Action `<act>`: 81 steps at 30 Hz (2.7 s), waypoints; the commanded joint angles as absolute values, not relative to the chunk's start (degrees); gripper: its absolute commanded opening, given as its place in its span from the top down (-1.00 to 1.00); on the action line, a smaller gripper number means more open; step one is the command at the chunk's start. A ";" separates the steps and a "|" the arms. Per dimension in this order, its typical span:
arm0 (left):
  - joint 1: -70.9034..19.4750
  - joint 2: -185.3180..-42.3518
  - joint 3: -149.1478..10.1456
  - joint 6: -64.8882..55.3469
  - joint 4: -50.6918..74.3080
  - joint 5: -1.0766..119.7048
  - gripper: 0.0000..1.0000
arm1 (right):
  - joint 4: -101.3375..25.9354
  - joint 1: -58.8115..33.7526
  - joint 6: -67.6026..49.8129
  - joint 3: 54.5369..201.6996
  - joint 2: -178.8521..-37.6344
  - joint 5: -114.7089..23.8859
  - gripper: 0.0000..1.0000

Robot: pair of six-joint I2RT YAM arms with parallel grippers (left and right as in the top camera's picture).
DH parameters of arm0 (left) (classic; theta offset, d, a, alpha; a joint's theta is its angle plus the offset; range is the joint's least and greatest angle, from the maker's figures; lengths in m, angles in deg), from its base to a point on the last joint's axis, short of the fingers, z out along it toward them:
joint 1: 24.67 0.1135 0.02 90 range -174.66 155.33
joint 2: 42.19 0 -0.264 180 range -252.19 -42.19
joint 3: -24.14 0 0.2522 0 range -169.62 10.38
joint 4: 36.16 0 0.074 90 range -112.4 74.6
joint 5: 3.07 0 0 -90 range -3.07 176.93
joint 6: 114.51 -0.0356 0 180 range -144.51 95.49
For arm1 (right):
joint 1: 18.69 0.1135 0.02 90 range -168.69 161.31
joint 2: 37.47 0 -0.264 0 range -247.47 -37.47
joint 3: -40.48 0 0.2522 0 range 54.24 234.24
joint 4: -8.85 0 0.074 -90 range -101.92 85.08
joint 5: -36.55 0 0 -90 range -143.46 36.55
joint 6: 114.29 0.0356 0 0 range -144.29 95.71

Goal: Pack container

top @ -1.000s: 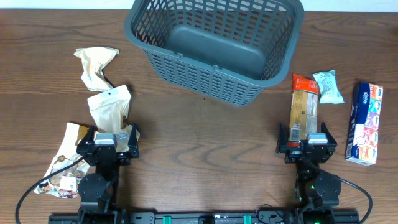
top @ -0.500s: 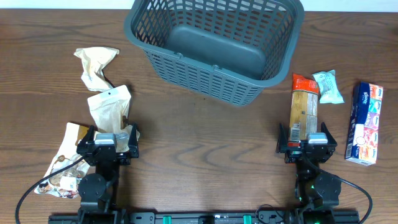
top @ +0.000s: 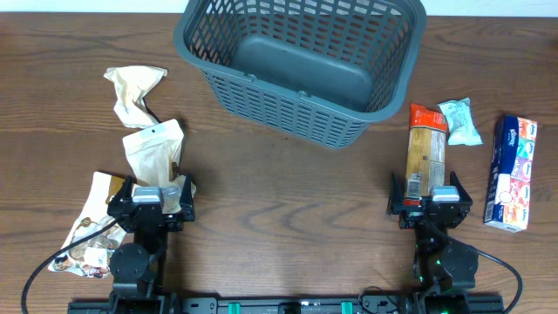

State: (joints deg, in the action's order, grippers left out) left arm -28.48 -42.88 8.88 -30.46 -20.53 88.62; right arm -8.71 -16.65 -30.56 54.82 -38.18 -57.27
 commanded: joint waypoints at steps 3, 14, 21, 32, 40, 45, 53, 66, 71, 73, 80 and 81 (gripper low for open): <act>-28.24 -42.48 9.25 -20.91 -18.61 89.08 -0.97 | -2.57 -17.20 -16.22 54.58 -37.79 -57.07 -0.98; -28.22 -64.19 -13.53 -18.44 -18.56 90.59 -0.97 | -2.28 -22.33 -15.63 68.68 -47.75 -57.40 -0.99; -28.22 -91.75 -37.59 -18.84 -16.53 88.49 -0.97 | -10.78 -25.28 -23.30 88.46 -69.35 -50.03 -0.98; -27.47 -122.48 -79.14 -19.49 14.31 81.41 -0.97 | -35.90 -27.38 -28.15 126.51 -106.05 -39.59 -0.99; -27.52 -121.36 -84.08 -19.49 26.40 75.86 -0.97 | -45.01 -27.36 -29.18 136.00 -110.79 -38.43 -0.99; -27.52 -120.40 -84.10 -19.51 26.38 73.72 -0.97 | -44.64 -27.36 -29.33 136.00 -109.76 -31.89 -0.99; -27.47 -120.88 -86.37 -19.25 26.00 69.96 -0.64 | -44.55 -28.56 -28.76 139.56 -109.43 -35.65 -0.53; -29.62 -138.65 -100.25 -6.64 16.69 75.84 0.89 | -41.25 -31.40 -22.32 146.18 -113.00 -43.15 0.97; -32.68 -142.15 -100.23 -12.85 18.97 75.88 0.89 | -43.74 -31.34 -15.12 146.16 -115.14 -43.13 0.97; -34.03 -142.33 -100.23 -16.39 21.02 76.58 0.89 | -45.45 -30.92 -13.57 146.16 -116.10 -43.13 0.97; -37.05 -142.28 -100.23 -21.04 25.30 78.64 0.88 | -51.31 -29.00 -13.68 146.16 -119.53 -43.17 0.98; -37.46 -142.28 -100.23 -22.22 26.18 78.64 0.88 | -52.38 -28.69 -14.23 146.16 -120.06 -43.17 0.97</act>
